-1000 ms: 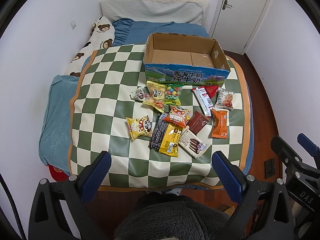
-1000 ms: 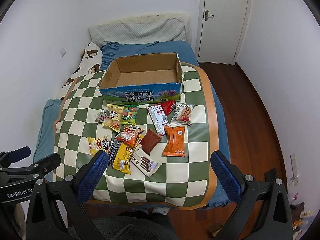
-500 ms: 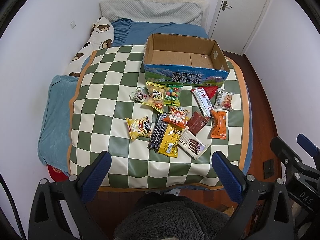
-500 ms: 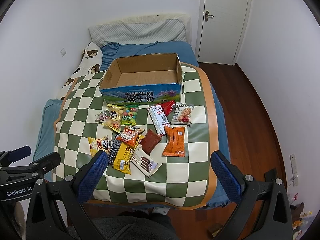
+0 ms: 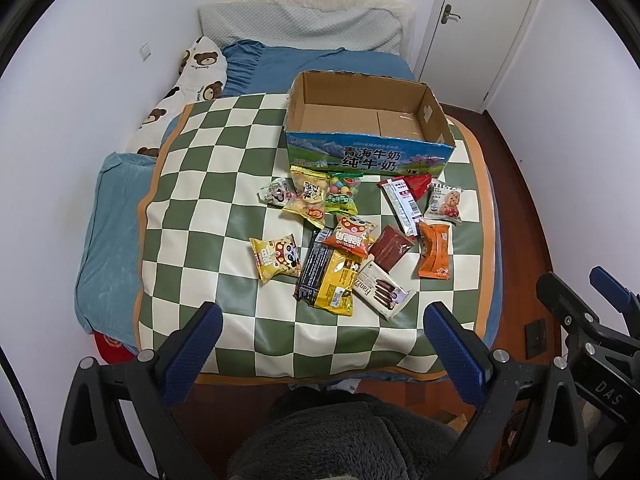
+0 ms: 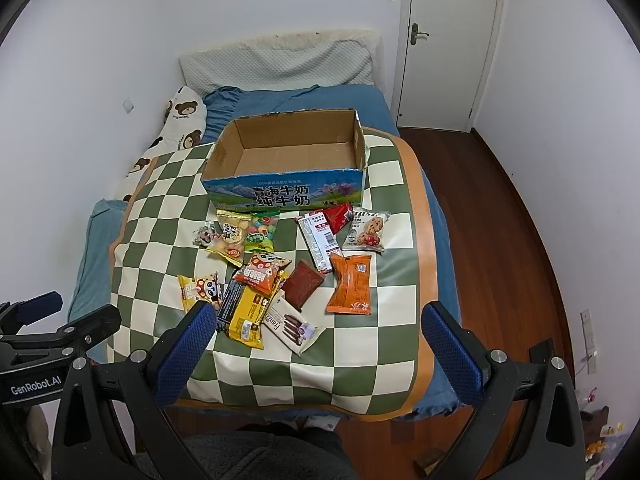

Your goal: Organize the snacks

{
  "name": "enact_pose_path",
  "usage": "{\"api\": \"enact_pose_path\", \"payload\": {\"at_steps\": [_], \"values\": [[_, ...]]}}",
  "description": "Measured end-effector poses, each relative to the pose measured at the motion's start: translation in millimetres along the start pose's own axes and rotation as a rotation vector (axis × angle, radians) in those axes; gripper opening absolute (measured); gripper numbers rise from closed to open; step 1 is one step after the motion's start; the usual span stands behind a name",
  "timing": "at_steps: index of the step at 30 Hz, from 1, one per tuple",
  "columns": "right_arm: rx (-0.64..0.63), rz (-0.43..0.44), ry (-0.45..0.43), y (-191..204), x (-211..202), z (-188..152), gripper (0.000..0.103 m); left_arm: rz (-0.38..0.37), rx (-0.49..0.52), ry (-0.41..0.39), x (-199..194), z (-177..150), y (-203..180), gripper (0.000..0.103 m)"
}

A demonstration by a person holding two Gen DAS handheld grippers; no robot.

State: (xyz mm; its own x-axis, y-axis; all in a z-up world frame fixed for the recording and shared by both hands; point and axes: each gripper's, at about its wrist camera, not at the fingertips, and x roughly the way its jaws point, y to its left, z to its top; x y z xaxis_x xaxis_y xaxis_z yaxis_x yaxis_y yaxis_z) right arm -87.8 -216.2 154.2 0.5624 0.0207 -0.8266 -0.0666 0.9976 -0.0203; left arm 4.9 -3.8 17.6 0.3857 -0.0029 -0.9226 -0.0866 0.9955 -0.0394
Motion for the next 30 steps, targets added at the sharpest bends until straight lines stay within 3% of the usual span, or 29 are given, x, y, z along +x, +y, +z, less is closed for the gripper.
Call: {"api": "enact_pose_path", "payload": {"at_steps": [12,16,22,27,30], "values": [[0.003,0.003,-0.001,-0.2,0.4,-0.4,0.103,0.004,-0.003,-0.007,-0.8,-2.9,1.8,0.103],[0.014,0.009,0.013,0.0,10.7,-1.4,0.103,0.046,-0.016,-0.015,8.0,10.0,0.5,0.103],[0.087,0.072,0.164,-8.4,88.5,-9.0,0.103,0.129,0.012,0.083,75.2,22.9,-1.3,0.103],[0.114,0.097,0.259,-11.8,159.6,-25.3,0.102,0.103,0.127,0.216,162.9,35.2,-23.3,0.103],[0.117,0.084,0.304,-16.0,198.5,-33.0,0.095,0.081,0.192,0.275,206.5,39.3,-40.0,0.103]]}}
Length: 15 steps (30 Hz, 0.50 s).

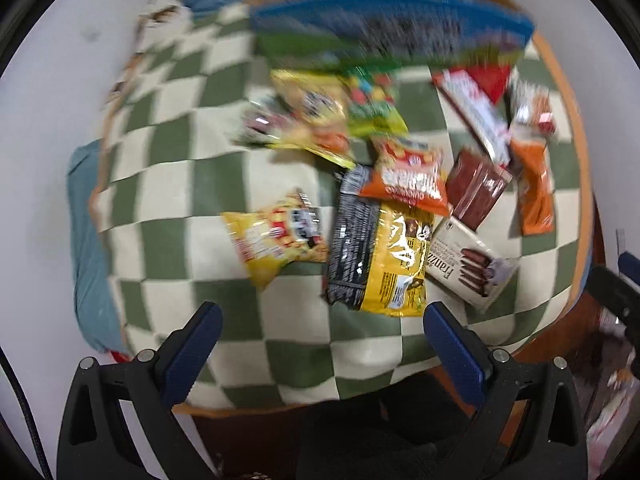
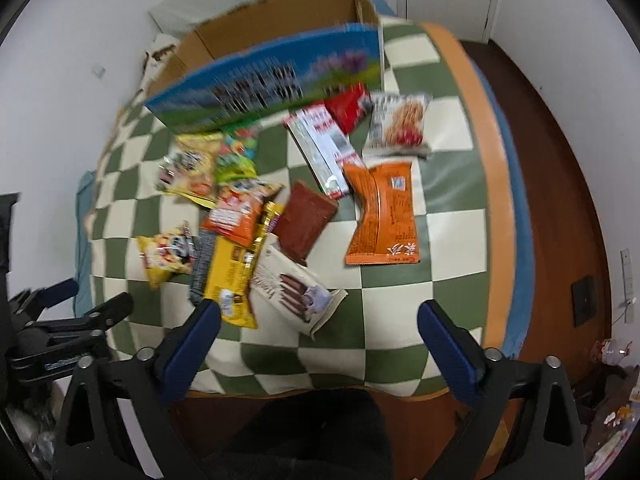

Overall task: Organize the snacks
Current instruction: 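Grasp the yellow-black biscuit bag with the left tool while the right grasps the white Franzzi pack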

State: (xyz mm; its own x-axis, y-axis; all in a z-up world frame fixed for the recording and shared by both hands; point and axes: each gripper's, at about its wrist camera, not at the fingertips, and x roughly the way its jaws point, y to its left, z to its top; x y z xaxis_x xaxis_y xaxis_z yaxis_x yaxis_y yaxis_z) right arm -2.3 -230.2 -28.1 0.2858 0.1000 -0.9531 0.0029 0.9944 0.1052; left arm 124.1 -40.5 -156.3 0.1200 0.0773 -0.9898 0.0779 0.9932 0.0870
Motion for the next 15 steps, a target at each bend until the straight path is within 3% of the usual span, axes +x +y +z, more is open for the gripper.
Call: {"api": "enact_pose_path", "payload": {"at_steps": [4,10,11,12,15], "values": [[0.001,0.001,0.02,-8.7,45.5,5.5,0.087,-0.036,0.082,0.063,46.1,28.1,-24.0,0.103],[-0.155,-0.035,0.077,8.1,94.2,0.9,0.087,-0.044,0.199,0.126,101.4,65.5,-53.7,0.103],[-0.194,-0.049,0.085,13.3,101.5,-1.5,0.087,-0.065,0.201,0.129,103.8,70.0,-57.2,0.101],[-0.227,-0.059,0.09,18.2,105.9,-3.9,0.087,-0.096,0.2,0.13,104.0,74.8,-61.0,0.09],[-0.367,-0.092,0.099,37.9,123.6,-12.3,0.087,-0.123,0.191,0.124,101.8,81.9,-62.6,0.085]]}}
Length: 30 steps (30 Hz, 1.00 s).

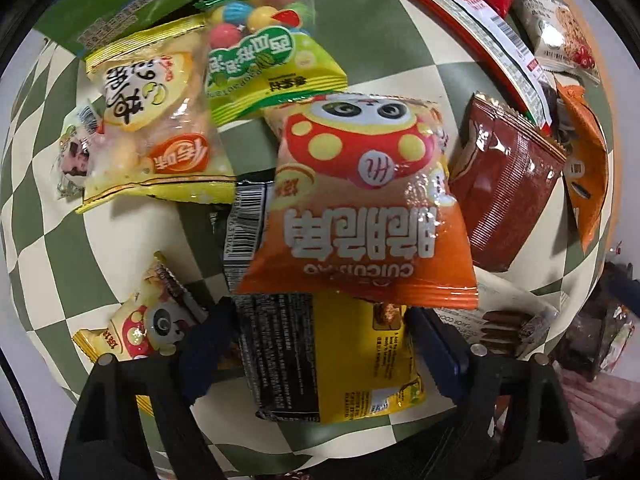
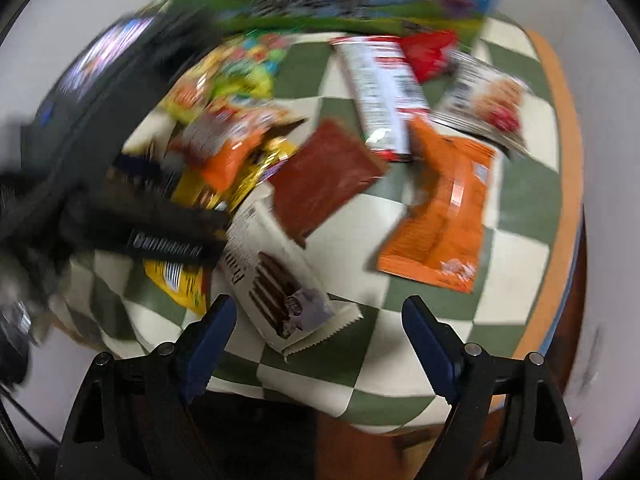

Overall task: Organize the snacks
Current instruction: 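Grasp the yellow-black biscuit bag with the left tool while the right grasps the white Franzzi pack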

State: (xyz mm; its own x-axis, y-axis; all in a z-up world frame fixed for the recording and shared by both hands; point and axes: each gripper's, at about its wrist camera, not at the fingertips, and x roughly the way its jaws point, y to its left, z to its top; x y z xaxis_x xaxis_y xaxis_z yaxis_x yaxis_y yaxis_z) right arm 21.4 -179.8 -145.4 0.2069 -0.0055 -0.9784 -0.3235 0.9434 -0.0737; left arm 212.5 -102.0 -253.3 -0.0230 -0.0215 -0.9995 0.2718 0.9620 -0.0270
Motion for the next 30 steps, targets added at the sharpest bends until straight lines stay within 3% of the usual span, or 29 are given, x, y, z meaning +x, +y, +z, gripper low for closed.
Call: {"api": "enact_pose_path", "payload": {"at_steps": [4,10,12,13,15,19,22,24,28,30], "values": [[-0.158,-0.053,0.02,30.1,21.5,0.3,0.087,-0.006,-0.049,-0.018,-7.5,-9.3,19.0,0.084],[-0.27,-0.122,0.044,58.0,64.8,13.4,0.087,0.025,-0.156,-0.023,-16.3,-15.3,43.6,0.084],[-0.276,-0.152,0.061,61.2,80.2,17.9,0.077,0.014,-0.173,-0.024,-18.7,-14.5,45.2,0.084],[-0.258,-0.137,0.07,60.2,85.1,20.0,0.071,0.011,-0.176,-0.023,-19.6,-14.4,45.7,0.084],[-0.152,-0.084,0.069,50.7,88.4,26.1,0.07,0.005,-0.177,-0.022,-21.3,-16.7,45.3,0.084],[0.269,0.133,0.127,4.0,94.2,28.5,0.07,-0.016,-0.201,-0.016,-22.0,-18.2,43.8,0.084],[0.5,0.275,0.167,-19.2,107.1,21.0,0.069,-0.034,-0.209,-0.005,-23.0,-14.3,44.6,0.085],[0.532,0.289,0.167,-21.5,115.2,20.3,0.07,-0.052,-0.209,0.012,-18.7,-8.0,44.6,0.089],[0.469,0.242,0.154,-14.0,107.3,18.6,0.074,-0.106,-0.247,0.048,17.7,-11.8,63.7,0.09],[0.439,0.215,0.149,-10.2,113.1,22.2,0.075,-0.102,-0.255,0.035,19.0,-9.3,70.7,0.085]]}}
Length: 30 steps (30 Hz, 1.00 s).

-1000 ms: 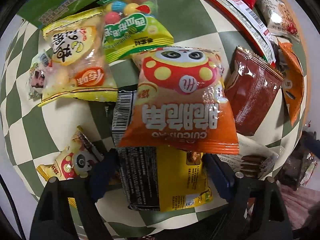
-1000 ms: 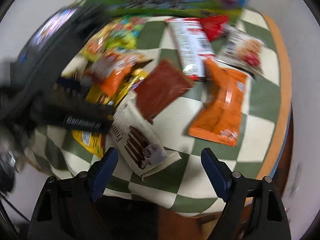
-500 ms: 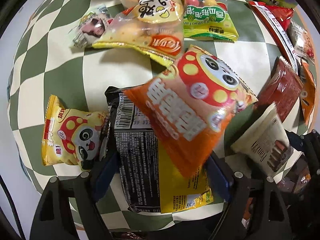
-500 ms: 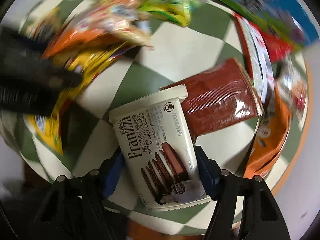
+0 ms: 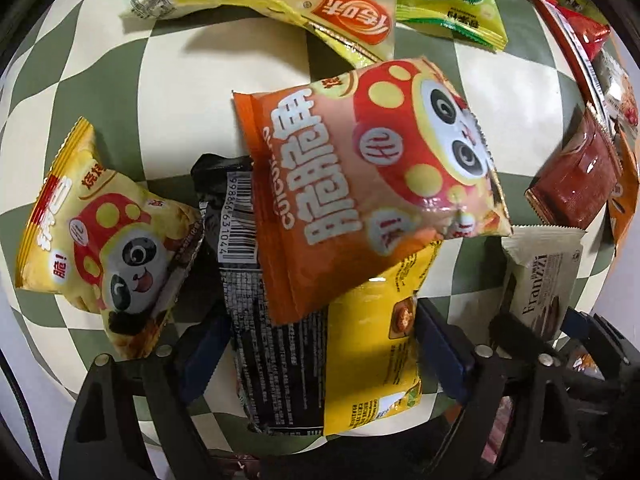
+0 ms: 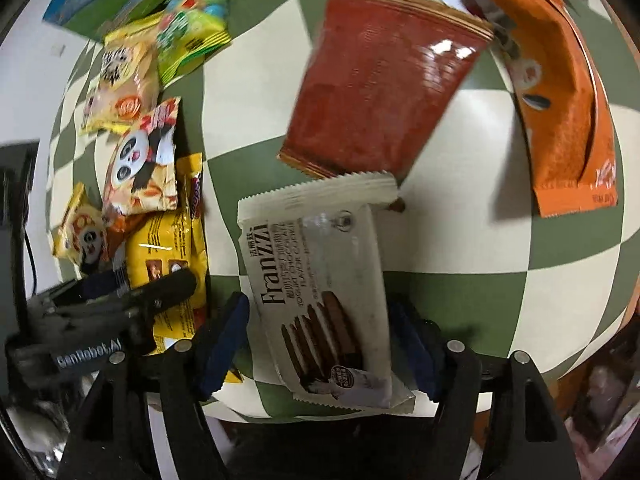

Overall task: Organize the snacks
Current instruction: 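Grasp the yellow-black biscuit bag with the left tool while the right grasps the white Franzzi pack, then carry both packs into the cardboard box and open both tools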

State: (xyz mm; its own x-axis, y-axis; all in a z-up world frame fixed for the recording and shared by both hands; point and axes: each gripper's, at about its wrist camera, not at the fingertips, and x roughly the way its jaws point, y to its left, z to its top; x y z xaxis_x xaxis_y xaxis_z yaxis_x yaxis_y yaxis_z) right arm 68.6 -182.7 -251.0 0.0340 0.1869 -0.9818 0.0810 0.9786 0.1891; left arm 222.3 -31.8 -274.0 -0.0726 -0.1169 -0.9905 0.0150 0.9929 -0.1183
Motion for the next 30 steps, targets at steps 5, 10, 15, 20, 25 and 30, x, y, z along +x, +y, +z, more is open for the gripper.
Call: {"api": "enact_pose_path", "payload": {"at_steps": [5,10,15,20,25,30], "values": [[-0.04,-0.098,-0.044,21.6,16.2,-9.1,0.071,0.028,-0.012,-0.044,-25.0,-18.3,6.6,0.084],[-0.083,-0.181,-0.075,47.7,39.5,-22.8,0.06,0.046,-0.003,-0.066,-50.9,-42.0,-8.1,0.084],[-0.038,-0.139,-0.085,32.7,26.1,-33.4,0.06,0.0,0.001,-0.061,-62.9,-85.0,-21.5,0.083],[-0.022,-0.096,-0.117,5.7,2.5,-46.0,0.06,-0.032,-0.001,-0.053,-72.5,-106.8,-24.8,0.083],[0.019,-0.021,-0.133,-32.2,-46.2,-44.9,0.06,-0.067,-0.02,-0.1,-103.1,-105.0,-11.5,0.083],[0.015,0.064,-0.175,-52.6,-108.7,-12.4,0.06,-0.133,-0.039,-0.203,-174.9,-102.8,-10.8,0.082]]}}
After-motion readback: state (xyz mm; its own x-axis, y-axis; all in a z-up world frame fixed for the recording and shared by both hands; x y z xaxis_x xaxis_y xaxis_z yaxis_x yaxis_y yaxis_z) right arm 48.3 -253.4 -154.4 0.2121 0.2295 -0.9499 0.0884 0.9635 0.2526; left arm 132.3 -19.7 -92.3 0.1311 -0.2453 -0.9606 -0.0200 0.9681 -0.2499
